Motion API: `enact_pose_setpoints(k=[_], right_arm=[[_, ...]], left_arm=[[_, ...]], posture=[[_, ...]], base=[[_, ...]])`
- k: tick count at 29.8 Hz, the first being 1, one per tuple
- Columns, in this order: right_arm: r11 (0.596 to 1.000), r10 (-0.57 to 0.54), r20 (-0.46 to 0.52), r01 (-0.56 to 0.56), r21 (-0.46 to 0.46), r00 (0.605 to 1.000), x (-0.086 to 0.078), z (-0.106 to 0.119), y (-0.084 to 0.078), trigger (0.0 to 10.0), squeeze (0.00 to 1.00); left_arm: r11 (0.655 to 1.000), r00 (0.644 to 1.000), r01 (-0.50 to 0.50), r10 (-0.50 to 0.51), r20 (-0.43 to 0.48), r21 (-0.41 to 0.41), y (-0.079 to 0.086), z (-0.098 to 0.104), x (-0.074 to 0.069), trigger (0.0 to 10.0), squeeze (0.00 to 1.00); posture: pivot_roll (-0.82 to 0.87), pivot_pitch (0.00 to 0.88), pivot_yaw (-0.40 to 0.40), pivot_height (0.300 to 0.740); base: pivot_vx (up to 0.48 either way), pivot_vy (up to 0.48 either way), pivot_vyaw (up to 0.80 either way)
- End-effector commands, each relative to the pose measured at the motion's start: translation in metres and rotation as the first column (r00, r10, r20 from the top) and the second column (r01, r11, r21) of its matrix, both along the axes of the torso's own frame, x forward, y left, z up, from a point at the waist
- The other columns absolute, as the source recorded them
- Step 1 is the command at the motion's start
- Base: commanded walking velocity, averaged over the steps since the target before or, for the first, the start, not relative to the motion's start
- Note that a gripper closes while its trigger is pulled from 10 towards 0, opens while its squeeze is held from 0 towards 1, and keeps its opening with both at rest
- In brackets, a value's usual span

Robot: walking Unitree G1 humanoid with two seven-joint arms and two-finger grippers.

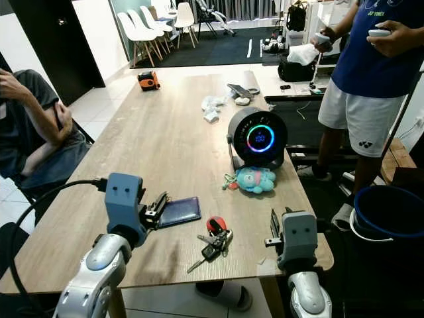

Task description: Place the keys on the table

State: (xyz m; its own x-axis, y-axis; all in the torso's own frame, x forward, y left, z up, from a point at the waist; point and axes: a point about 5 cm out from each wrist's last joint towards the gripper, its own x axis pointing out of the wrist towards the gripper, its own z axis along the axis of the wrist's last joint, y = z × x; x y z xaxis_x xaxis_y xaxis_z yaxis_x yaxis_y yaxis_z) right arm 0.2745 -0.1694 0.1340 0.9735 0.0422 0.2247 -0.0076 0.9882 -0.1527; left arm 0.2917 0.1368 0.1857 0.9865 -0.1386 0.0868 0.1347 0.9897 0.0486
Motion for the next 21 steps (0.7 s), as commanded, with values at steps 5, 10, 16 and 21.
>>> enact_pose_setpoints(k=[5, 10, 16, 21], right_arm=[[1.000, 0.001, -0.033, -0.001, 0.003, 0.999, -0.0011, -0.0068, 0.0013, 10.0, 0.00], [1.000, 0.001, -0.034, -0.001, 0.005, 0.999, -0.0013, -0.0070, 0.0015, 10.0, 0.00], [1.000, 0.002, -0.034, -0.002, 0.005, 0.999, -0.0011, -0.0071, 0.0018, 10.0, 0.00], [1.000, 0.003, -0.034, -0.003, 0.005, 0.999, -0.0008, -0.0069, 0.0019, 10.0, 0.00]], left_arm=[[1.000, 1.000, -0.013, 0.013, -0.021, 0.028, 0.0025, -0.0060, 0.0000, 10.0, 0.00], [1.000, 1.000, -0.017, 0.017, -0.024, 0.006, 0.0022, -0.0056, -0.0001, 10.0, 0.00], [1.000, 0.999, -0.020, 0.020, -0.029, 0.018, 0.0028, -0.0060, 0.0005, 10.0, 0.00], [0.999, 0.999, -0.029, 0.030, -0.024, 0.031, 0.0038, -0.0059, 0.0014, 10.0, 0.00]], posture=[[0.02, 0.136, 0.125, 0.740], [0.02, 0.137, 0.126, 0.740], [0.02, 0.136, 0.125, 0.740], [0.02, 0.137, 0.125, 0.740]], base=[[0.000, 0.000, 0.00], [0.000, 0.000, 0.00], [0.000, 0.000, 0.00], [0.000, -0.199, 0.00]])
